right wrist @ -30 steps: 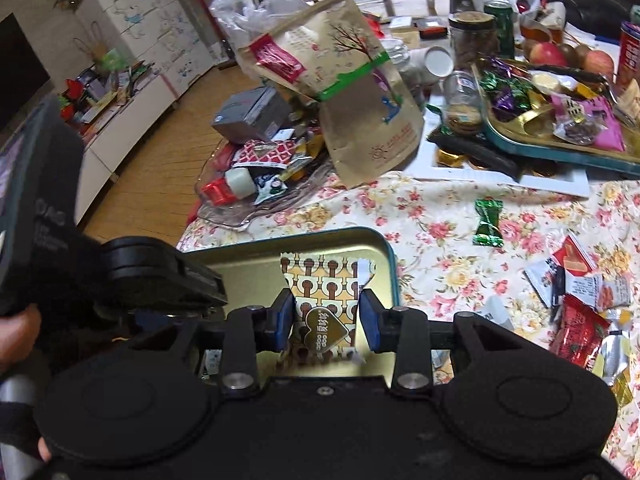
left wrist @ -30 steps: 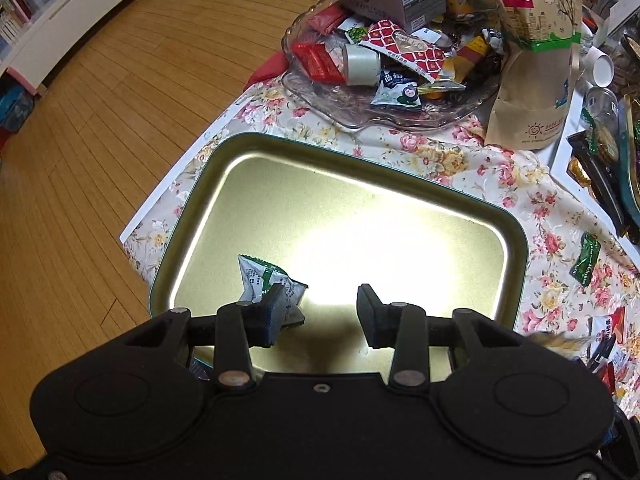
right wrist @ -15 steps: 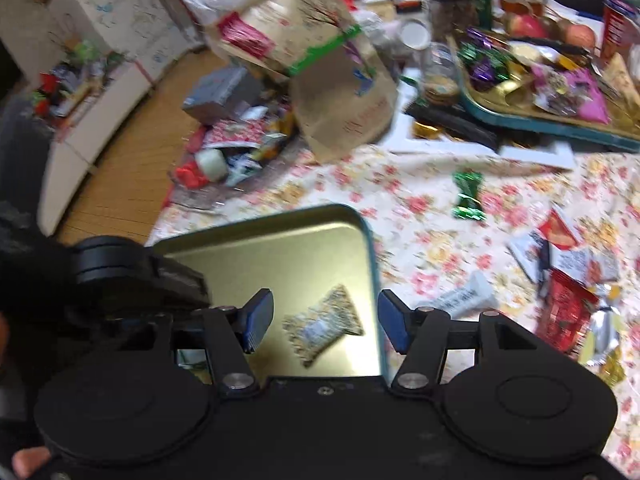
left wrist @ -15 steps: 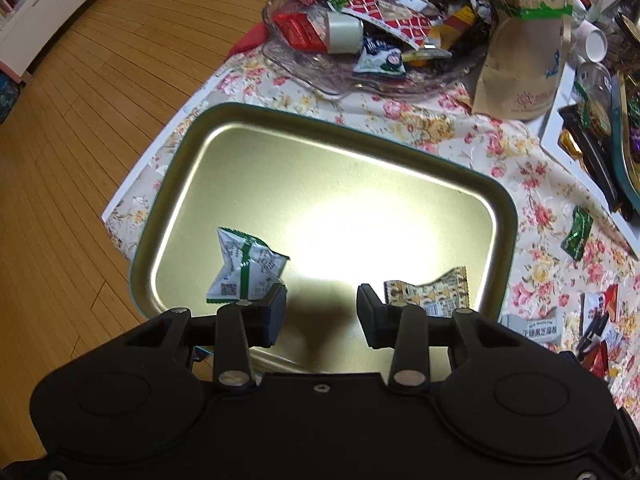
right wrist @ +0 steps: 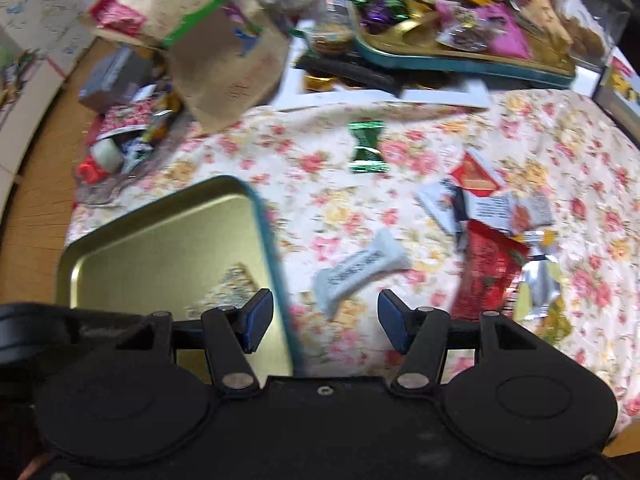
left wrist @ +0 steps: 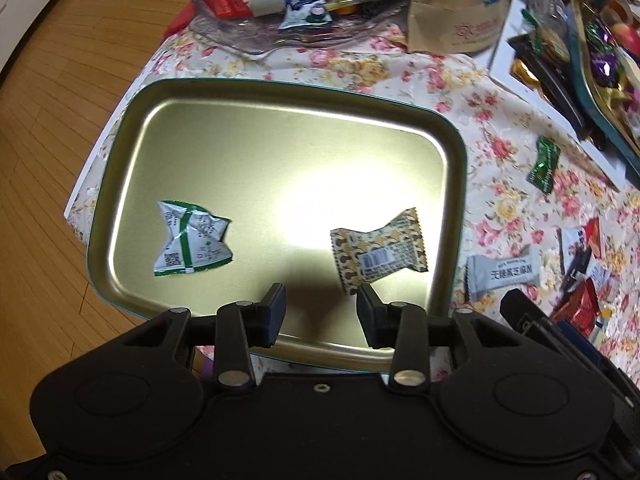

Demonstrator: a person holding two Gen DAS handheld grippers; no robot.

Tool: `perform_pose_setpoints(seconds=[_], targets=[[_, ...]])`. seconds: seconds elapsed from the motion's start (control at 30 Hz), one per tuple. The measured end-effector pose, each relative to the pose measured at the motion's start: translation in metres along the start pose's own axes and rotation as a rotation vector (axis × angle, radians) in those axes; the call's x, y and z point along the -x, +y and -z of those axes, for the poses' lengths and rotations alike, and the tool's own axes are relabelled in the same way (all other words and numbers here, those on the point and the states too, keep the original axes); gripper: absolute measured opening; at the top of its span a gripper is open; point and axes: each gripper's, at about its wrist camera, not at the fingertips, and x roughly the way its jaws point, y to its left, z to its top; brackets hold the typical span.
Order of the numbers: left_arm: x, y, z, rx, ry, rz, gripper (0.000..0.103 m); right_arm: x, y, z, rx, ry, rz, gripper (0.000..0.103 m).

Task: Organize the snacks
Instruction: 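Move both tools back over the remaining snacks on the cloth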

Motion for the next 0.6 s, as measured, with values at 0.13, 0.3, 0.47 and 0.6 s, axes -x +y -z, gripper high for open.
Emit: perform_pose_setpoints(seconds=[0.13, 0.3, 0.47, 0.6], targets=[[0.003, -0.012, 0.002, -0.024, 0.002, 0.015, 0.048, 0.0, -0.014, -0.002, -0.027, 0.005, 0.021, 0.061], [0.008, -0.028, 0.007, -0.057, -0.001, 0.03, 0.048, 0.003, -0.035, -0.004, -0.079, 0.014, 0.023, 0.061], [0.012, -0.046, 0.011, -0.098, -0.005, 0.044, 0.048, 0.006, -0.065, -0.01, -0.126, 0.009, 0.044, 0.061], [0.015, -0.059, 0.015, -0.133, -0.012, 0.046, 0.048, 0.009, -0.094, -0.013, -0.169, 0.006, 0.057, 0.061]])
